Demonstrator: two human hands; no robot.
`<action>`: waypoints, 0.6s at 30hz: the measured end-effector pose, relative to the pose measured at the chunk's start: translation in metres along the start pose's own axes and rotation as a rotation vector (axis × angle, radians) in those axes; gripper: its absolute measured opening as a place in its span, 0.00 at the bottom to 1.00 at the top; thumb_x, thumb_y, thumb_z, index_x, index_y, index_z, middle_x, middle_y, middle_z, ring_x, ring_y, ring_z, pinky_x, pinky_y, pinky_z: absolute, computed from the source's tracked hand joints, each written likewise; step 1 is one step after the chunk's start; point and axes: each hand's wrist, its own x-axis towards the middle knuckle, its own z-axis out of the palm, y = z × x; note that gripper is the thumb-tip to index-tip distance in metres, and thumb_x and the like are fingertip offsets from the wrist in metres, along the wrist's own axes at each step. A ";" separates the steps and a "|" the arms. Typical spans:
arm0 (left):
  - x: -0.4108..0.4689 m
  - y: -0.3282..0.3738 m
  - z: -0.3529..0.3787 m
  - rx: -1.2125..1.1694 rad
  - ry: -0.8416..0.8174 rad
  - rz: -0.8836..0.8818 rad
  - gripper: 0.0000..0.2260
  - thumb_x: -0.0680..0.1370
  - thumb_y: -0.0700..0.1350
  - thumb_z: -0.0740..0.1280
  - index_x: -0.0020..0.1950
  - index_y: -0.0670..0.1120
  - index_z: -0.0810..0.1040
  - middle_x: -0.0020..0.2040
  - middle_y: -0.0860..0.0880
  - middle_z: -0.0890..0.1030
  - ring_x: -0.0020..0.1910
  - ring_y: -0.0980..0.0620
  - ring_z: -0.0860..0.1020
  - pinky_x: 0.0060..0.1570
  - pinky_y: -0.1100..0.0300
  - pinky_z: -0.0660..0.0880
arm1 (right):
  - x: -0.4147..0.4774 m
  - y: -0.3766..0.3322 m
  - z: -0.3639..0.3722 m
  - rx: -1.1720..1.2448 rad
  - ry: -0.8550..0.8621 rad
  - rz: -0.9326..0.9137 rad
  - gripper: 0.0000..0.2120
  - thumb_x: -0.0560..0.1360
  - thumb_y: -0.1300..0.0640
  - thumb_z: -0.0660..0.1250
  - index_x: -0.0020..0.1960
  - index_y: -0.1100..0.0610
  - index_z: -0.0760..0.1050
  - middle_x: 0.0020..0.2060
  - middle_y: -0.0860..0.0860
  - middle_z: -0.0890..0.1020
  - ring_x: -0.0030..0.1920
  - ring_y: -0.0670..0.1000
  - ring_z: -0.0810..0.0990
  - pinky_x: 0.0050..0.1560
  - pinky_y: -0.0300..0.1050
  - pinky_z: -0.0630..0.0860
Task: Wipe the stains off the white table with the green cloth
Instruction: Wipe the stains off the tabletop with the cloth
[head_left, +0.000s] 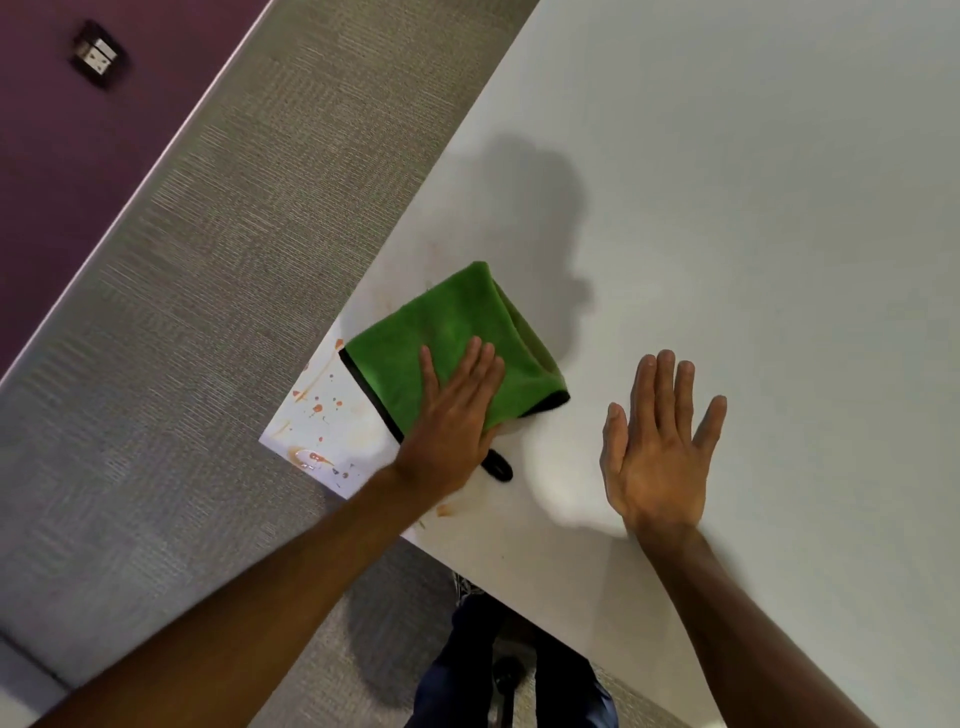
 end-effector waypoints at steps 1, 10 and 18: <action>-0.009 0.004 0.005 0.011 0.020 0.015 0.29 0.79 0.53 0.56 0.75 0.37 0.68 0.76 0.39 0.68 0.76 0.39 0.64 0.67 0.25 0.59 | 0.000 0.000 0.000 0.003 -0.001 0.002 0.31 0.86 0.44 0.43 0.84 0.57 0.44 0.84 0.53 0.48 0.84 0.55 0.46 0.80 0.69 0.50; 0.045 -0.020 0.014 0.172 0.026 -0.265 0.32 0.80 0.68 0.48 0.81 0.59 0.48 0.83 0.48 0.47 0.81 0.42 0.47 0.71 0.27 0.48 | 0.001 0.001 0.002 0.016 0.011 -0.014 0.31 0.86 0.44 0.44 0.84 0.57 0.44 0.84 0.53 0.47 0.84 0.56 0.47 0.80 0.69 0.51; 0.107 -0.046 -0.001 0.143 0.070 -0.551 0.29 0.81 0.63 0.48 0.81 0.56 0.50 0.82 0.47 0.51 0.81 0.41 0.49 0.70 0.25 0.49 | -0.001 0.002 0.002 0.035 0.031 -0.021 0.30 0.86 0.45 0.43 0.84 0.56 0.44 0.84 0.53 0.47 0.84 0.55 0.46 0.80 0.69 0.51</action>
